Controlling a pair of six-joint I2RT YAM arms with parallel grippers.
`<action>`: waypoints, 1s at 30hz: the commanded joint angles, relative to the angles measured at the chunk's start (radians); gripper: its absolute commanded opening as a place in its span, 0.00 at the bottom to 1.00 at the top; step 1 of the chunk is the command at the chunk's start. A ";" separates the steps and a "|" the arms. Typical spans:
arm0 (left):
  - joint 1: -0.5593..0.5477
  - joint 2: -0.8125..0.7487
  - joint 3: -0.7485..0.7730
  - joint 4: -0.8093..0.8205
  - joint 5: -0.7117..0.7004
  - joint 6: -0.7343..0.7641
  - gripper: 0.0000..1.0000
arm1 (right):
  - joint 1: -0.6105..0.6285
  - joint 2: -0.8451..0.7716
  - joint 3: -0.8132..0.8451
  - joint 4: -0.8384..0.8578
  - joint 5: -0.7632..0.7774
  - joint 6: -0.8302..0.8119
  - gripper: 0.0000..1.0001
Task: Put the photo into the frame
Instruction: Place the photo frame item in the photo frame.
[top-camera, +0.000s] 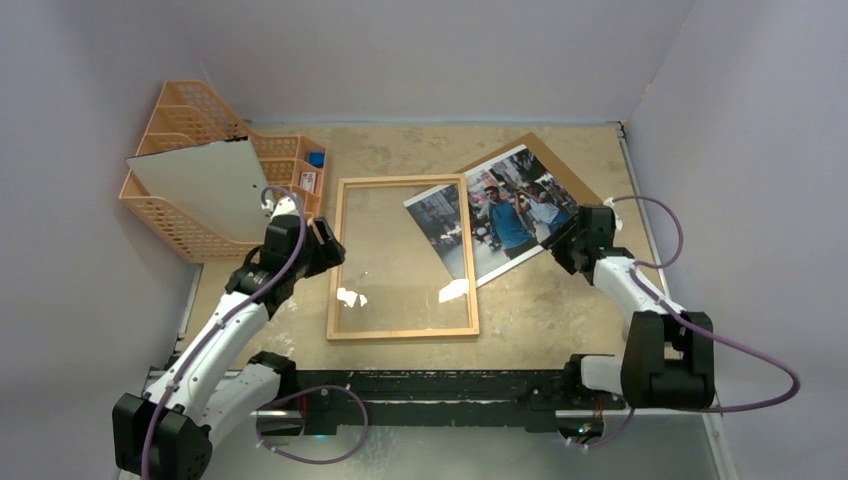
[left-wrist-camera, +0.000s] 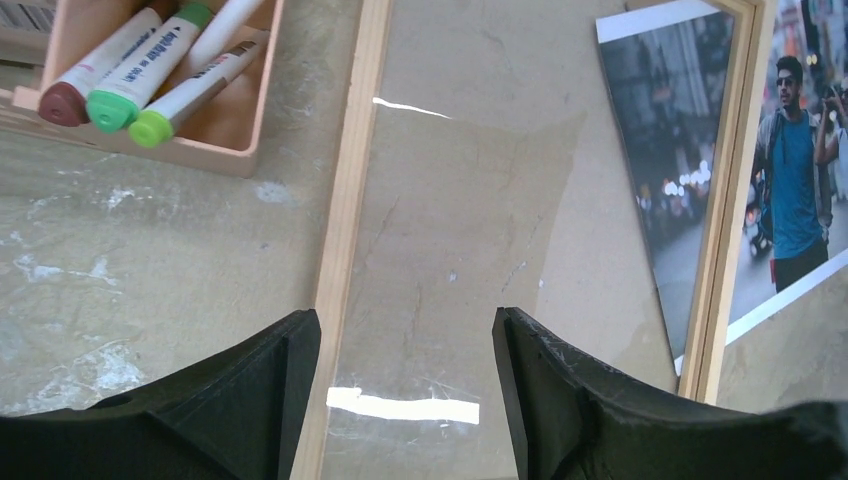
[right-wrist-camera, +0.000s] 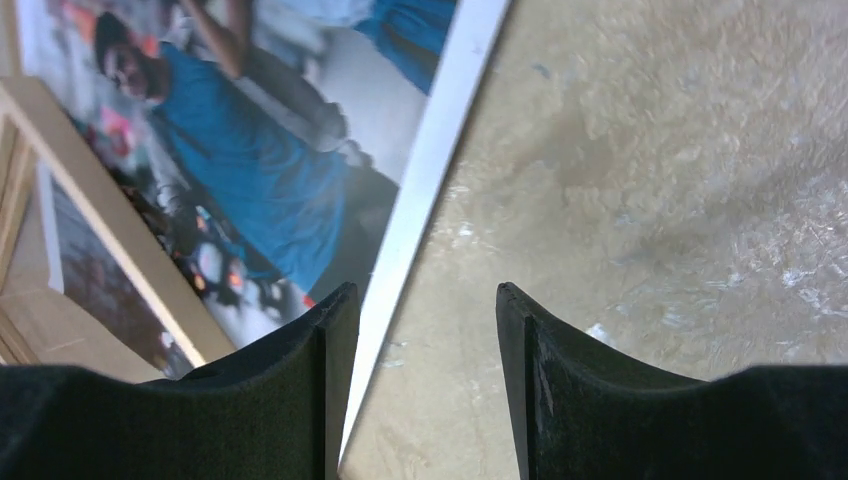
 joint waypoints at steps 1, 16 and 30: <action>0.002 0.009 0.016 0.027 0.083 0.019 0.67 | -0.058 0.070 -0.051 0.126 -0.090 0.055 0.56; 0.002 0.029 0.054 0.055 -0.042 -0.015 0.67 | -0.161 0.276 -0.171 0.448 -0.245 0.097 0.53; 0.002 0.013 0.054 0.040 -0.062 -0.044 0.67 | -0.180 0.311 -0.215 0.689 -0.394 0.149 0.50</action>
